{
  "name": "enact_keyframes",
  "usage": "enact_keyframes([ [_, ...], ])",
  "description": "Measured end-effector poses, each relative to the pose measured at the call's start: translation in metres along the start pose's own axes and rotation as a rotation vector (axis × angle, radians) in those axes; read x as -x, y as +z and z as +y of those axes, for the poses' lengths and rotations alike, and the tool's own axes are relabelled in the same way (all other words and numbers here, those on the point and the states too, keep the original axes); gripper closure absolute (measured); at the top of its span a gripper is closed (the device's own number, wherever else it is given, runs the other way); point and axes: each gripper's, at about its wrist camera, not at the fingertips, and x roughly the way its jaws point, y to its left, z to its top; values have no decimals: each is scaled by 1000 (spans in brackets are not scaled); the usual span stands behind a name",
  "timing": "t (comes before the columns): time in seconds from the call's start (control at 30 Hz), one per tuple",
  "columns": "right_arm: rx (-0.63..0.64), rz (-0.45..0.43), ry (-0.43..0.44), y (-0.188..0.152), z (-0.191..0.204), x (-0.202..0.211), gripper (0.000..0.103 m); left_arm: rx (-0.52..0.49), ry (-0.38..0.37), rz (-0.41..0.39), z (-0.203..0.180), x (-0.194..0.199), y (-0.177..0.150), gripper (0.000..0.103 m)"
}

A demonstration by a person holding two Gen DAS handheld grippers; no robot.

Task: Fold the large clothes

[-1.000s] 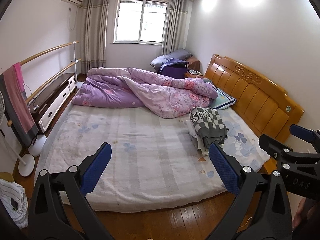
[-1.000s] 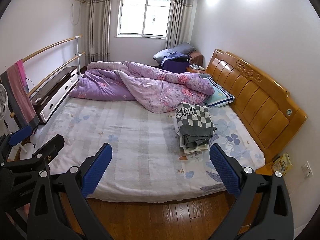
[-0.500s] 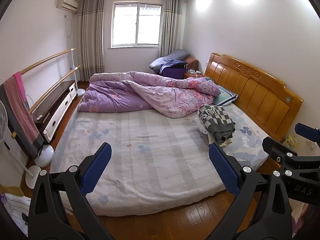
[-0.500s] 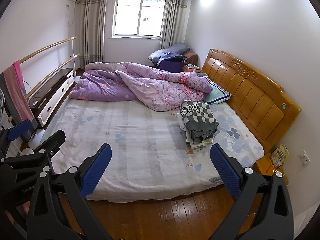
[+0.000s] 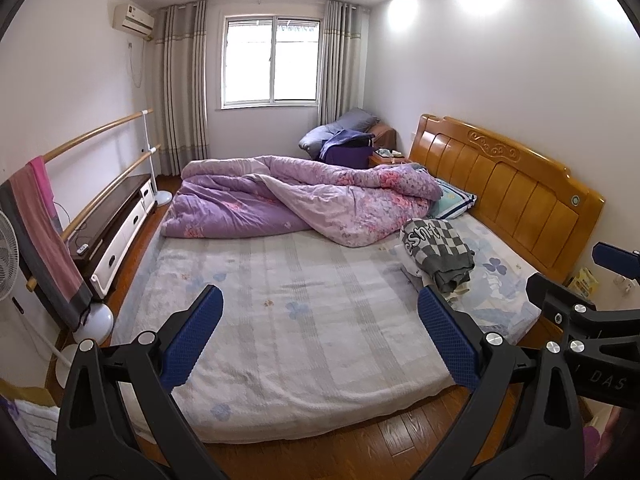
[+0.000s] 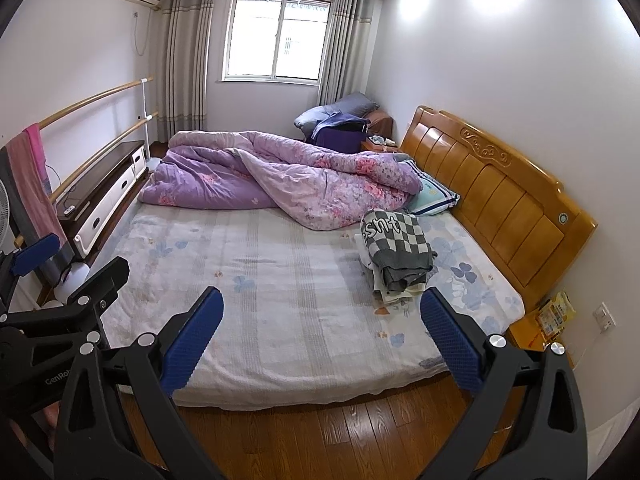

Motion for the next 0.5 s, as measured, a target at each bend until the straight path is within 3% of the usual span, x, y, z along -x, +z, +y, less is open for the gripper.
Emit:
enact_keyframes([
  [0.5,8,-16,7,6,2,0,8,-1,19,-20,9,-2,7,5],
])
